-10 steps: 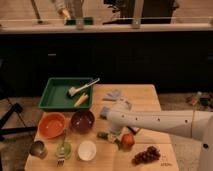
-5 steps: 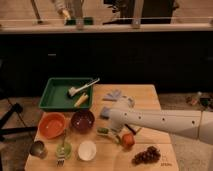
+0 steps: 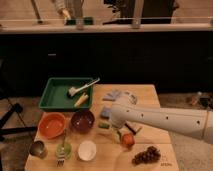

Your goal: Place pepper in purple bowl

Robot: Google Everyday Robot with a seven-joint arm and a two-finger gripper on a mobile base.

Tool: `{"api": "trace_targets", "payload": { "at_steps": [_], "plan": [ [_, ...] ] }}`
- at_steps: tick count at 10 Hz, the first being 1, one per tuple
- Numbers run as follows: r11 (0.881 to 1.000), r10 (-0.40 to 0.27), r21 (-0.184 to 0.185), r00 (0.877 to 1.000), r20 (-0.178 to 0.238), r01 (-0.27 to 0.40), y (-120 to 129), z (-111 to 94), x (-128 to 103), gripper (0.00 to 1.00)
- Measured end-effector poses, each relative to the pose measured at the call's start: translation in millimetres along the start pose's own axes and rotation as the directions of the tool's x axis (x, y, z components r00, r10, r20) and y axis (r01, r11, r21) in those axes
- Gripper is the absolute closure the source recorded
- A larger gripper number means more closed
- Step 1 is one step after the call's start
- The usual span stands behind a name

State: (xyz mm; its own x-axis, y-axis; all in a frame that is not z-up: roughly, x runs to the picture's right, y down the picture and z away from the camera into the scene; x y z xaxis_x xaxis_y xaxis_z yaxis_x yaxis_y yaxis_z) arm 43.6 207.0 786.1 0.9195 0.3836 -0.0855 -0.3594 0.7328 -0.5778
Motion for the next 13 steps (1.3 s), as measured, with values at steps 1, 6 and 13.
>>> {"api": "trace_targets", "payload": {
  "at_steps": [1,6,13],
  "plan": [
    [1.000,-0.001,0.015,1.000,0.012,0.001,-5.9,-10.1,-3.5,1.00],
    [0.990,-0.094,0.118,0.977,0.192,0.072,-7.9,-65.0,-44.0,1.00],
    [0.973,-0.215,0.147,0.927,0.306,0.177,7.3,-72.8,-74.5,1.00]
  ]
}}
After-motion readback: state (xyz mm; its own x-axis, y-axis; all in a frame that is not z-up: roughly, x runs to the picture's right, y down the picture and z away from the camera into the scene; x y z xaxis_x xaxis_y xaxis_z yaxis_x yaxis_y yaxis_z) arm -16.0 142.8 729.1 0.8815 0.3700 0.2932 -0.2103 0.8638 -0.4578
